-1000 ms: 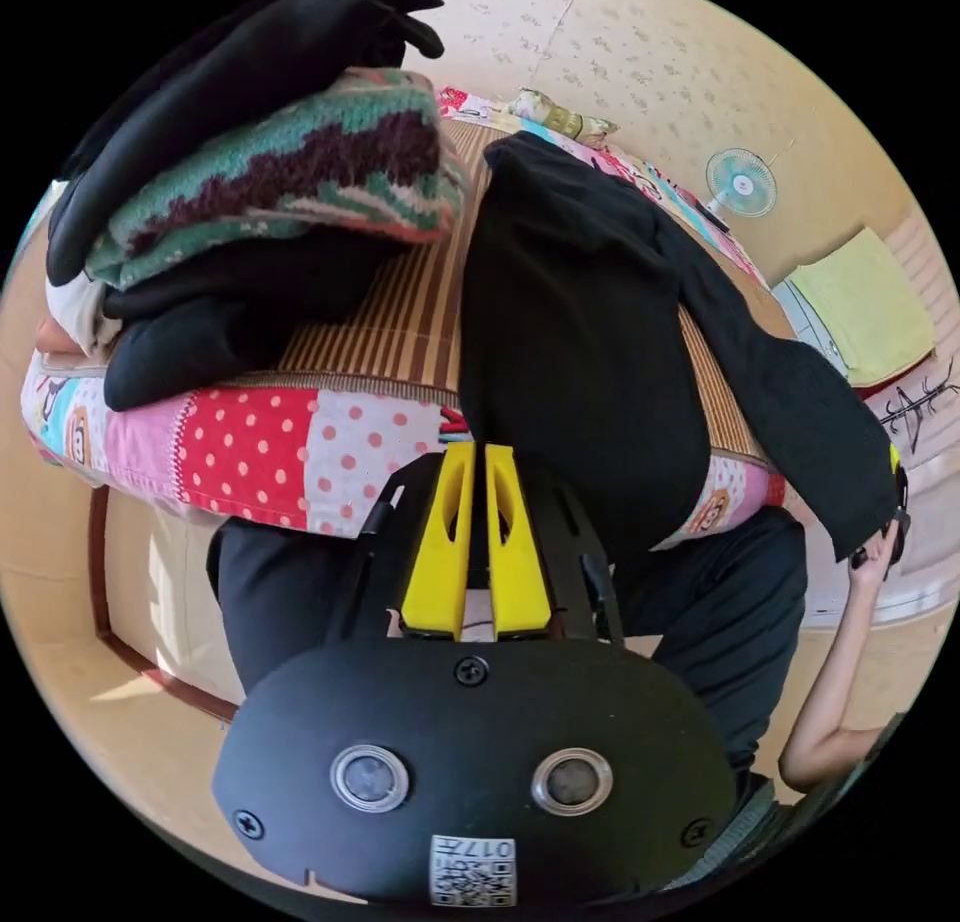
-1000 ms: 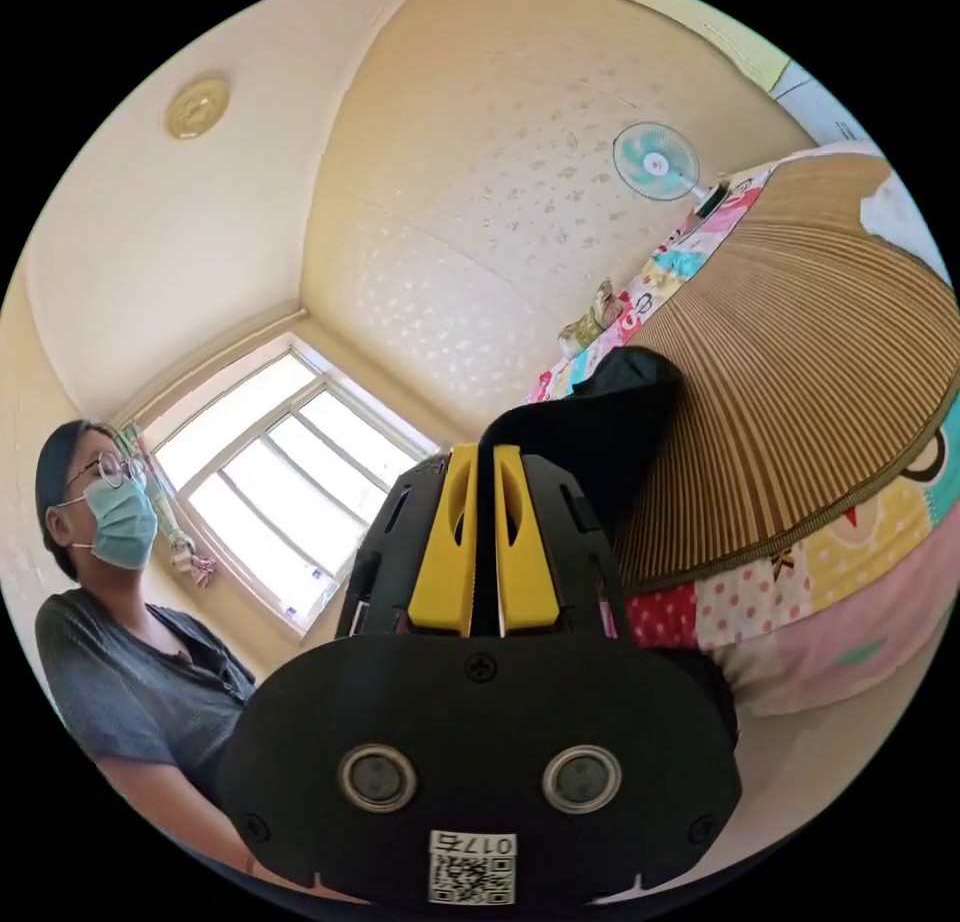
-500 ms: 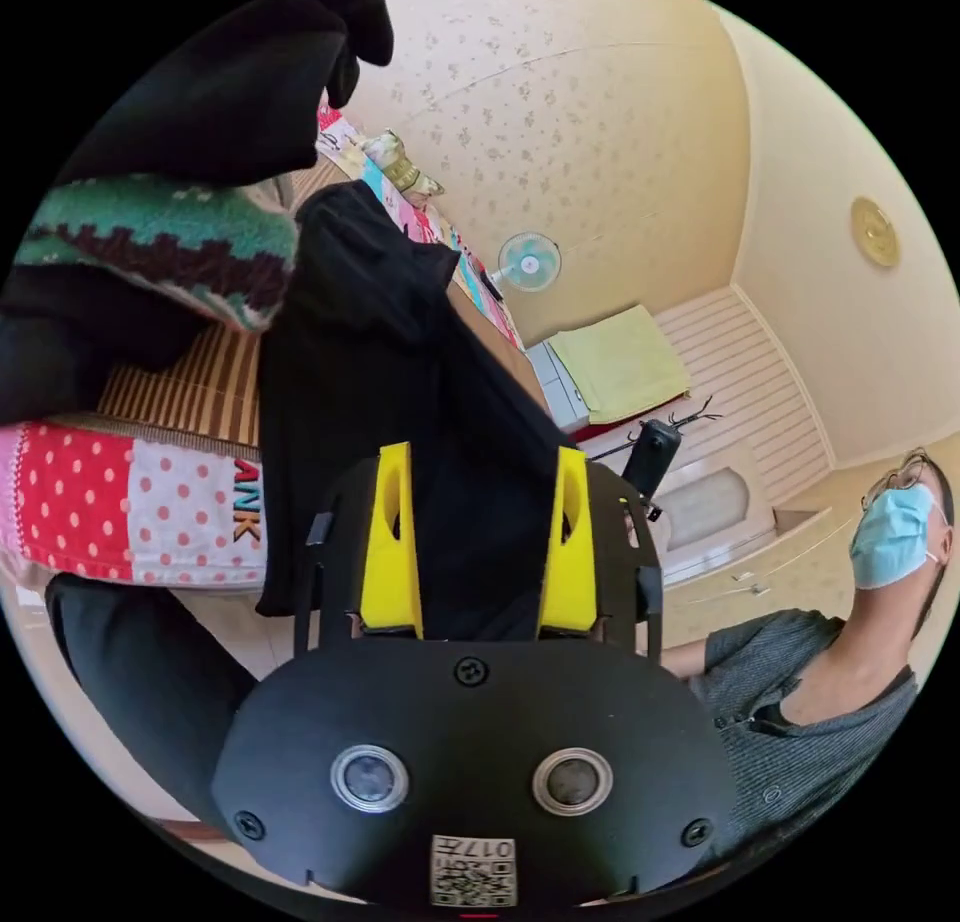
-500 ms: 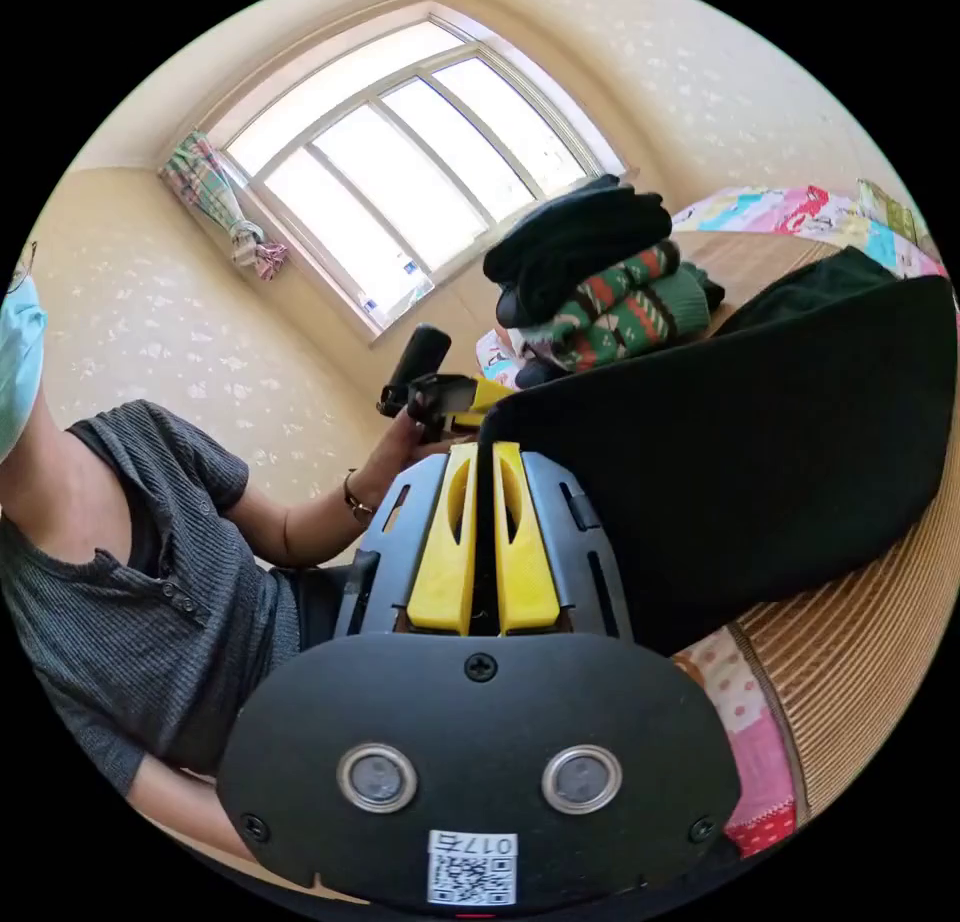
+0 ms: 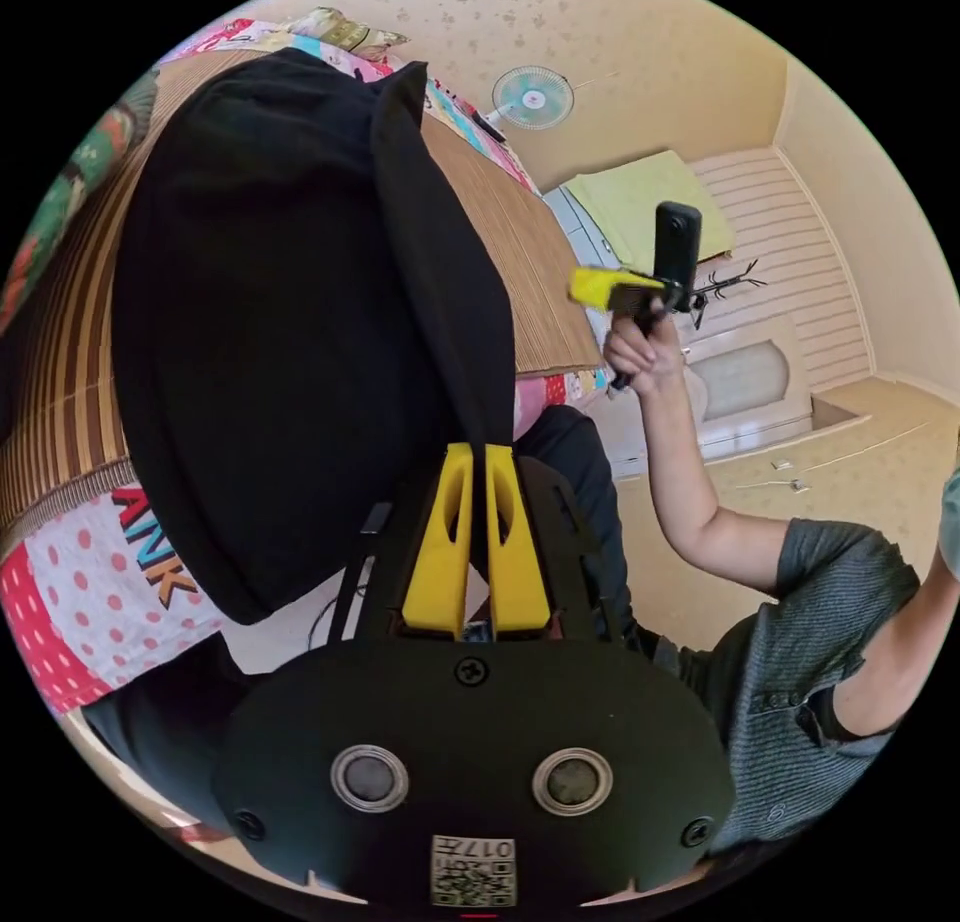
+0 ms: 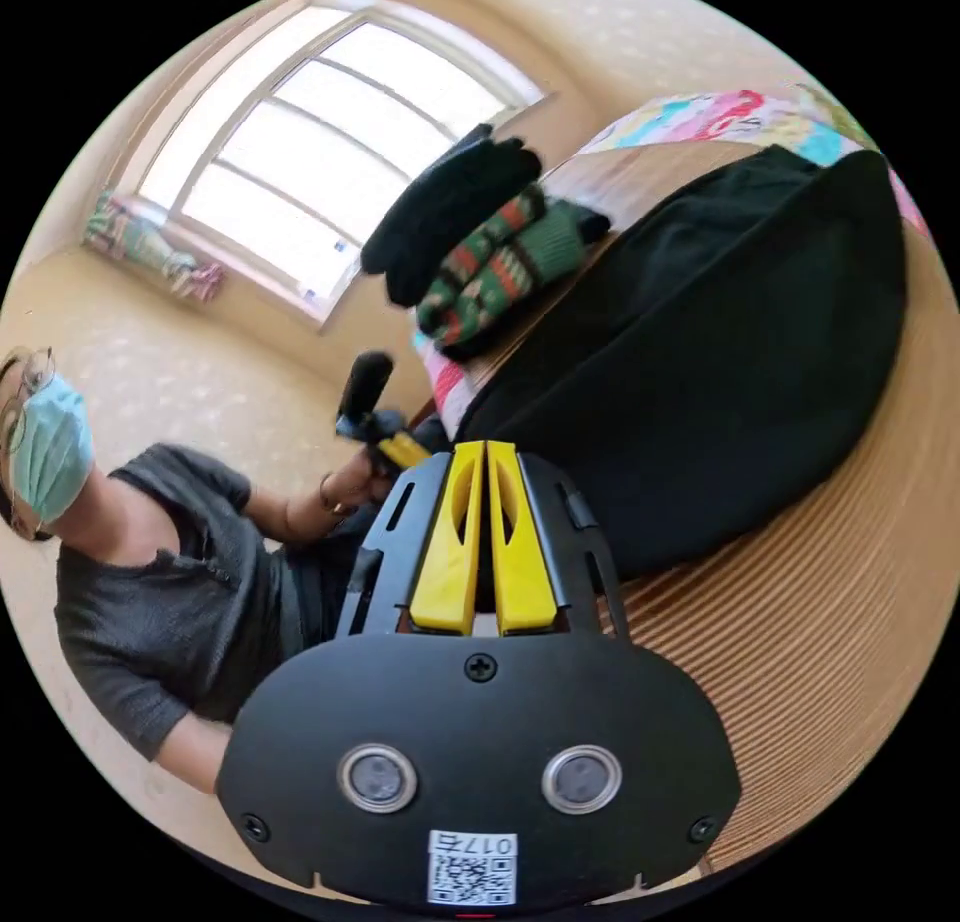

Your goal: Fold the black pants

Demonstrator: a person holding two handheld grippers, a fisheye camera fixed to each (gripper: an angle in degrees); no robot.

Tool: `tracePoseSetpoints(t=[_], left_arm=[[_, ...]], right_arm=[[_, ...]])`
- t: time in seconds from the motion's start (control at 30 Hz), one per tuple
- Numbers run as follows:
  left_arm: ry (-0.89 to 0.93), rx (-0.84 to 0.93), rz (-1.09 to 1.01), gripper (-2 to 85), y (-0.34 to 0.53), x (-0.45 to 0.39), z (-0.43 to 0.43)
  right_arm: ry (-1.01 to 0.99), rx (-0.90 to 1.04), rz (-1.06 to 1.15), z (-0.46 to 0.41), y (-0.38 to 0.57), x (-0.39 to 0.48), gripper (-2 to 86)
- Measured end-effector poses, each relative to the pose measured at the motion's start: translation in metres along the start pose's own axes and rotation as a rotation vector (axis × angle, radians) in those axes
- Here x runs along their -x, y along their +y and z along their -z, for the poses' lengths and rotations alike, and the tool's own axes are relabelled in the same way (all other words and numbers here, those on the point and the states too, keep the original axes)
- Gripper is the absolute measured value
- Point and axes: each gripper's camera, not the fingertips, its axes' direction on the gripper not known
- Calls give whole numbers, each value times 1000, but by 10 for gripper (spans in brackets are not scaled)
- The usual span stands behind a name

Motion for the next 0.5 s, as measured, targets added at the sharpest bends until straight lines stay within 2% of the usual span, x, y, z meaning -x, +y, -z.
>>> tracePoseSetpoints(t=[0.07,0.13,0.23,0.3,0.37,0.43,0.5], left_arm=[[1,-21,-17,-6,4,-8,-2],[-22,-16,-48,-7,5,-20,-7],[-85,7,-88,-7,2,-41,-14],[-121,9,-123,-7,2,-56,-18],[-132,0,-142,-7,4,-64,-20],[-127,-9,-164,-7,7,-69,-20],[-110,-30,-155,-7,15,-69,-9]], right_arm=[[210,-162,-239,33,-47,-44,94],[344,-211,-397,38,-85,-76,155],[451,-218,-446,18,-141,-104,168],[543,-197,-458,0,-167,-111,157],[634,-157,-459,-21,-193,-111,47],[687,-147,-471,-35,-212,-97,33],[730,-191,-391,-48,-228,-63,26]])
